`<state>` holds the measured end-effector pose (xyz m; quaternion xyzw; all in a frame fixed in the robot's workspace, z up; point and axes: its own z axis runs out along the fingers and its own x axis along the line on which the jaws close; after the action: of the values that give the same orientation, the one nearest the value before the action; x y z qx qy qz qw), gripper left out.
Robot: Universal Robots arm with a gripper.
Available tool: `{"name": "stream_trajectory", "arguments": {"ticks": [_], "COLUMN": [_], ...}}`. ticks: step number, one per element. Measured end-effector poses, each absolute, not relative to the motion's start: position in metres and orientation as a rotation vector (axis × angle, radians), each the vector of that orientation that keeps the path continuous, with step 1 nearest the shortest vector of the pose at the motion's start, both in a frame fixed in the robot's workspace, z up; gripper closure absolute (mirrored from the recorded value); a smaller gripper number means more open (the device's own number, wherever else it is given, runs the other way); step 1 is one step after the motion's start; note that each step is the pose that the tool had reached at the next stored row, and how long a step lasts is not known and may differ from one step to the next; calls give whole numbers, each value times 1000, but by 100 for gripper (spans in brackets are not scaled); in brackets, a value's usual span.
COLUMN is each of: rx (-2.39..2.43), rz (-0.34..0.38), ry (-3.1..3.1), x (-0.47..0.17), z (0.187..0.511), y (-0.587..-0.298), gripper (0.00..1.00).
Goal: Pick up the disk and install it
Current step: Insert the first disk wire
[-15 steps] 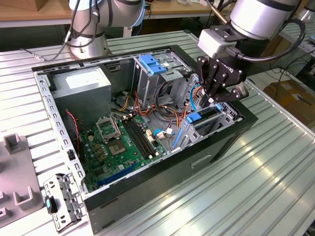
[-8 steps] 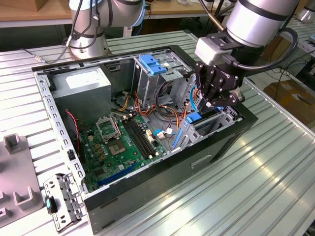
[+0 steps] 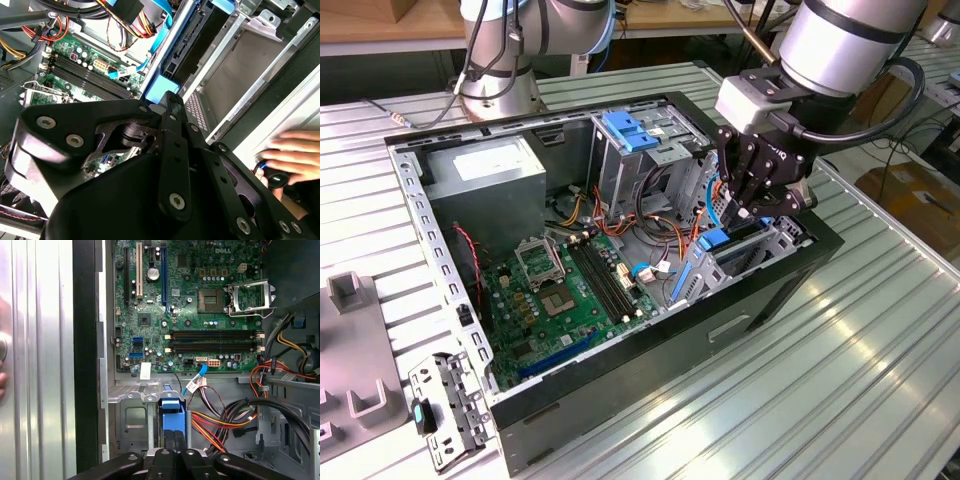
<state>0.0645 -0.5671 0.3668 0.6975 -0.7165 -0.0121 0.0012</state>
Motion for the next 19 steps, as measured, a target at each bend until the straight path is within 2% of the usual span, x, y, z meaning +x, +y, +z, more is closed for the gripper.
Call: {"name": "stream_trajectory", "arguments": {"ticks": [19], "rx": [2311], "rz": [-47], "ry": [-2115], "x": [82], "z": [371], "y": [-567], "gripper": [89]}}
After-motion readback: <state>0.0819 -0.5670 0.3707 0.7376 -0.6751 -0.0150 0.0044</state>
